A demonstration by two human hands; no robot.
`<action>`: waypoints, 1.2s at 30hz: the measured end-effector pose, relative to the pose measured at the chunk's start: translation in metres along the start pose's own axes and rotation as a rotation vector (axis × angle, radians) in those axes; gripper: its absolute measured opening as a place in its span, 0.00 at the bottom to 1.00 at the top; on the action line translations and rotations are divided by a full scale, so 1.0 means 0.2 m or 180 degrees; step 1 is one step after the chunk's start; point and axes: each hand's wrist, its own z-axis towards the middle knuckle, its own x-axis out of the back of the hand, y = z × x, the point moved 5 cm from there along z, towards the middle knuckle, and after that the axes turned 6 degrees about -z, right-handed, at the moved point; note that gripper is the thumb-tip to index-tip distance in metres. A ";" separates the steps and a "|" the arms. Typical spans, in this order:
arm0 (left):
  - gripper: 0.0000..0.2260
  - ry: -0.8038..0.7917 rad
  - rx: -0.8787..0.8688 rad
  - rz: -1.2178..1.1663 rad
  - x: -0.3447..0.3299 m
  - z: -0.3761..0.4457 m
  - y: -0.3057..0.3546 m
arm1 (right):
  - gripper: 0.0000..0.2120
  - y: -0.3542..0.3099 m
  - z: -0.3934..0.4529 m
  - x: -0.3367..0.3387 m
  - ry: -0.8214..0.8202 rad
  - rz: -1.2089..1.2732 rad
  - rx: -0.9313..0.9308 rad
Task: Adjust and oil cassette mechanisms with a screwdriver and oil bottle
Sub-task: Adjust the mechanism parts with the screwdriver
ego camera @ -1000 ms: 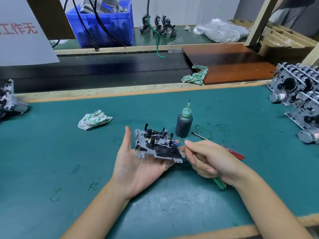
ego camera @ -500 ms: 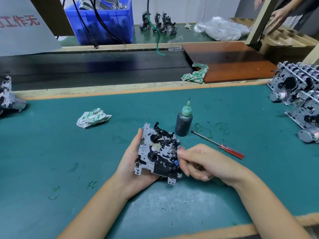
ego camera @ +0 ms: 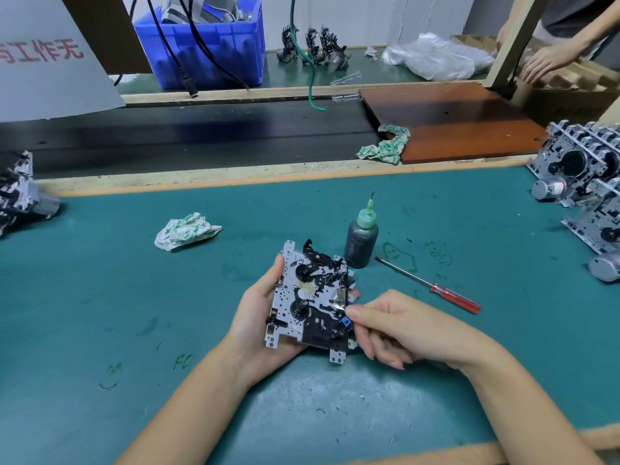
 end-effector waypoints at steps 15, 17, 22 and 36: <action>0.29 0.0053 -0.0037 0.0264 0.01 0.01 -0.01 | 0.29 -0.01 0.02 0.00 -0.0012 -0.0443 -0.0118; 0.29 0.0049 -0.0034 0.0269 0.02 0.02 -0.01 | 0.30 -0.01 0.02 0.01 -0.0010 -0.0485 -0.0132; 0.29 0.0076 -0.0101 0.0283 0.02 0.02 -0.01 | 0.30 -0.01 0.03 0.01 -0.0061 -0.0512 -0.0106; 0.40 -0.0245 0.0006 0.0028 -0.04 -0.01 -0.01 | 0.26 0.01 0.02 0.07 0.0299 0.0012 -0.0071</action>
